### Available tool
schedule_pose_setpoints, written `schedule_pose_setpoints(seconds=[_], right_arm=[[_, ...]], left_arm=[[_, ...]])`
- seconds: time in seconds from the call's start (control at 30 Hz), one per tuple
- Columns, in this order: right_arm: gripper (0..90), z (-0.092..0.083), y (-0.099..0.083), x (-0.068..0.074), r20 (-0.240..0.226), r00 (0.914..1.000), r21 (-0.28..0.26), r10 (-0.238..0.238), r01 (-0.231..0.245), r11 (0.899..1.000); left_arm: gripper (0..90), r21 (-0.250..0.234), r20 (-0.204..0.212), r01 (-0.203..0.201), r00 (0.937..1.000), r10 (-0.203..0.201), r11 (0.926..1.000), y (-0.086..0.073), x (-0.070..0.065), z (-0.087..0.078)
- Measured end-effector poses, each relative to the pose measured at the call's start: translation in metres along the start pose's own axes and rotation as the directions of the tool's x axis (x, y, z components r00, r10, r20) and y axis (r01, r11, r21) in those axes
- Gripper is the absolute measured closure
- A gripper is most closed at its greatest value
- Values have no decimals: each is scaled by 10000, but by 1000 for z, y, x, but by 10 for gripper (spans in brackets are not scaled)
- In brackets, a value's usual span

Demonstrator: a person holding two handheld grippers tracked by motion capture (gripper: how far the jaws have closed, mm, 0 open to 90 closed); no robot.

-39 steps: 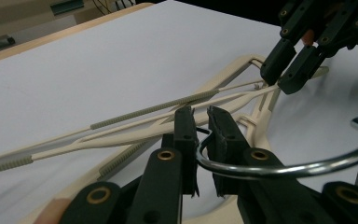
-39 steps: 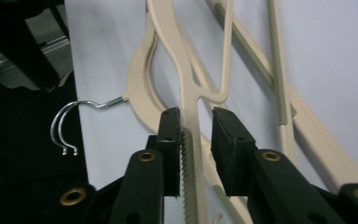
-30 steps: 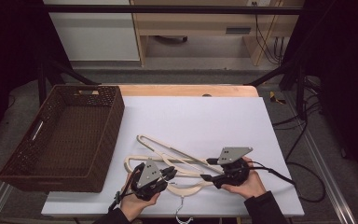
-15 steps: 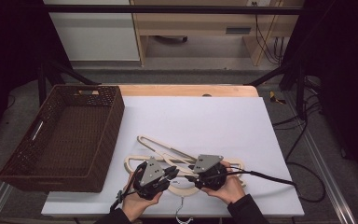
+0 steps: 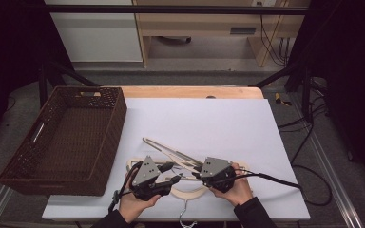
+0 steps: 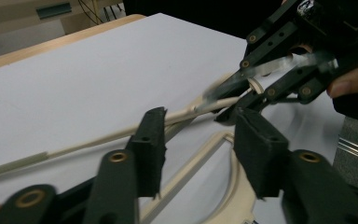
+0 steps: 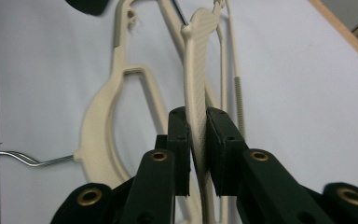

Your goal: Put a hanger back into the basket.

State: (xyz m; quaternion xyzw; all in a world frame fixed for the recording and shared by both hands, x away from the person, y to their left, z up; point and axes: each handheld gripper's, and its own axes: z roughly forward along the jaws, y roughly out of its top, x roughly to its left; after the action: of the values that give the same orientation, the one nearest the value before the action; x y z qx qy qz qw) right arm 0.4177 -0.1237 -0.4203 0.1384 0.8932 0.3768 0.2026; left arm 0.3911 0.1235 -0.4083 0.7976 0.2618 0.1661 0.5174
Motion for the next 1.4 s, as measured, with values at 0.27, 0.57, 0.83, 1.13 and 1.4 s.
schedule_pose_setpoints(seconds=[0.27, 0.57, 0.83, 1.13, 1.4], right_arm=[[861, -13, 4, -22, 748, 9969, -36, 231, -229, 9997], [867, -29, 4, -37, 500, 9945, -572, 915, -886, 9944], [867, -46, 9, -32, -1074, 9876, -1493, 1147, -1301, 9802], [867, -28, 21, -16, -2870, 9530, -1229, 970, -1371, 9829], [867, -20, 25, -8, -3525, 9321, -1113, 838, -1306, 9852]], left_arm=[[279, 436, -271, 367, 9990, -356, 9984, 0, 19, -15], [169, 746, -387, 242, 9990, -213, 9969, 1, 30, -26], [199, 617, -209, -145, 9997, 158, 9980, 14, 32, -40], [296, 1253, 514, -987, 9943, 929, 9872, 19, 24, -32], [469, 1714, 802, -1638, 9851, 1520, 9715, 18, 17, -19]])
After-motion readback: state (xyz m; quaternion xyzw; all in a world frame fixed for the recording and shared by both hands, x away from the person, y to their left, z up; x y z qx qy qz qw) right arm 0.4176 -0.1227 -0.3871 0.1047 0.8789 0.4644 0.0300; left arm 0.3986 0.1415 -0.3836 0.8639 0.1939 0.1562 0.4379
